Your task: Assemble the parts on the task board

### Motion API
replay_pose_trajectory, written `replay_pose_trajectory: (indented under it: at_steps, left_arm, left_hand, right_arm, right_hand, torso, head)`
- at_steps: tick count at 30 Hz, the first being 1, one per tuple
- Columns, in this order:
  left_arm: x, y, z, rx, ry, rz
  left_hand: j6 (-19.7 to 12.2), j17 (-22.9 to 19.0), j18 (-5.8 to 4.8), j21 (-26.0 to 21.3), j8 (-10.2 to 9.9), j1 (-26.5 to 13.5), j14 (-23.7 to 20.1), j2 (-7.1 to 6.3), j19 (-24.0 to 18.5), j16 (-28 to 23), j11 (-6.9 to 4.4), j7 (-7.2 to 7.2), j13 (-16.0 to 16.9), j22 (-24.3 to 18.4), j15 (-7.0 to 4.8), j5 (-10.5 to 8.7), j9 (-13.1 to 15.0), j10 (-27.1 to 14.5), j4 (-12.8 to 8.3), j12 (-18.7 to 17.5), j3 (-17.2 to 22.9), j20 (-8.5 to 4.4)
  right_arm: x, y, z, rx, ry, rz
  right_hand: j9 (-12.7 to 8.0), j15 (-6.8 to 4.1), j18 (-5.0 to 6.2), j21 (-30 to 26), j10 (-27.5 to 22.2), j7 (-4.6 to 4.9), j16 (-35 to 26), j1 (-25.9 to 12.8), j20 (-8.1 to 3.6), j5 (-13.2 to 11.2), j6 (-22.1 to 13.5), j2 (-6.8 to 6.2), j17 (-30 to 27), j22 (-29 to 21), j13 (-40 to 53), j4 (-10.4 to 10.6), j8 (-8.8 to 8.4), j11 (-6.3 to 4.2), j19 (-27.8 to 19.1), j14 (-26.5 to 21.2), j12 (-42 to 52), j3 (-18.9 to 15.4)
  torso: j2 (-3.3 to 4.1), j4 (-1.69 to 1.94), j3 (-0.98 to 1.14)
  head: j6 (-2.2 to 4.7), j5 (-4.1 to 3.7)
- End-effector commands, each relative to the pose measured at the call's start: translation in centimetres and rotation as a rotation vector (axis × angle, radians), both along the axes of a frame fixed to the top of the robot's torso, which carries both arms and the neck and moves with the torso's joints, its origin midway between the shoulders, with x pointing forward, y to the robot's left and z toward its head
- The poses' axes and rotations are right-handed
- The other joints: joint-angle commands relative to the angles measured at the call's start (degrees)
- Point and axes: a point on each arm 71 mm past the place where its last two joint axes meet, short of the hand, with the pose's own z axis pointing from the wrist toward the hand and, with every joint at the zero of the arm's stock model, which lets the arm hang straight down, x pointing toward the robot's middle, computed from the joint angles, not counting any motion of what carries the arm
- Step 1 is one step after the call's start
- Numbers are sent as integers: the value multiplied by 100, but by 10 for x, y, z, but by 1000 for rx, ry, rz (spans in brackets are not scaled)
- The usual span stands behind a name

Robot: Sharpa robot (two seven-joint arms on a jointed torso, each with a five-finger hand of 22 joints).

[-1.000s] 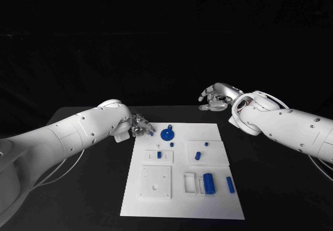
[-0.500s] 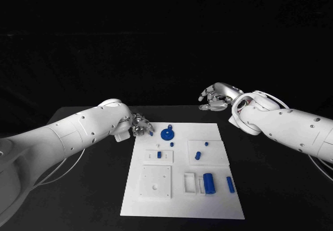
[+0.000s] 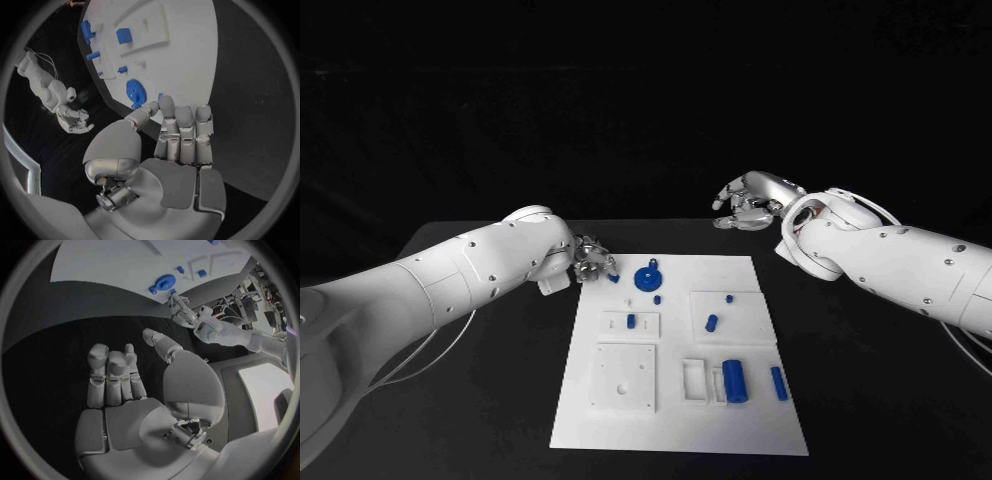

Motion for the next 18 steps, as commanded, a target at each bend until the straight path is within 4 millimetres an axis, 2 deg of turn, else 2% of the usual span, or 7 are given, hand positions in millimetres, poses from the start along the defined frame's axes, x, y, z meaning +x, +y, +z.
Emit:
replay_pose_trajectory:
  at_steps: [1,7,14,18]
  left_arm:
    - [0,2,-1,8,-21,22]
    - [-2,2,0,-2,-39,27]
    - [-12,6,4,-36,-84,32]
    - [-23,11,9,-58,-111,31]
  left_hand:
    - [147,18,-56,43,202,9,148,72,71,58,28,2,13,13,-73,153,176,18,-99,49,48,-809]
    - [259,35,-35,72,271,-54,268,42,182,120,-27,-50,33,27,-122,345,201,148,-154,82,61,-845]
    - [384,52,-18,88,360,-103,380,2,283,167,-83,-110,47,36,-168,461,281,271,-173,99,69,-876]
    - [492,79,3,118,419,-122,495,-83,390,221,-136,-162,67,47,-214,717,343,388,-189,127,82,-908]
  right_arm:
    - [0,1,0,-8,-2,13]
    - [0,2,0,-7,-3,13]
    - [-1,-2,1,-8,-2,9]
    - [-2,-4,1,-7,-2,6]
  right_hand:
    - [-6,-23,305,-20,-5,37,-29,16,-26,25,-4,-40,-7,77,-6,30,-17,4,5,-16,6,-9]
    - [-6,-23,305,-21,-5,37,-29,15,-26,26,-4,-41,-7,77,-6,30,-17,4,5,-16,6,-10]
    - [-6,-23,305,-22,-5,37,-30,15,-26,27,-4,-41,-7,77,-7,31,-17,4,4,-17,6,-11]
    - [-6,-23,305,-22,-6,37,-30,15,-25,29,-4,-41,-7,77,-8,31,-17,4,4,-17,6,-12]
  torso:
    - [-2,0,2]
    - [-1,4,1]
    - [-15,18,3]
    - [-30,27,7]
  head:
    - [4,1]
    - [7,6]
    - [10,27]
    - [13,42]
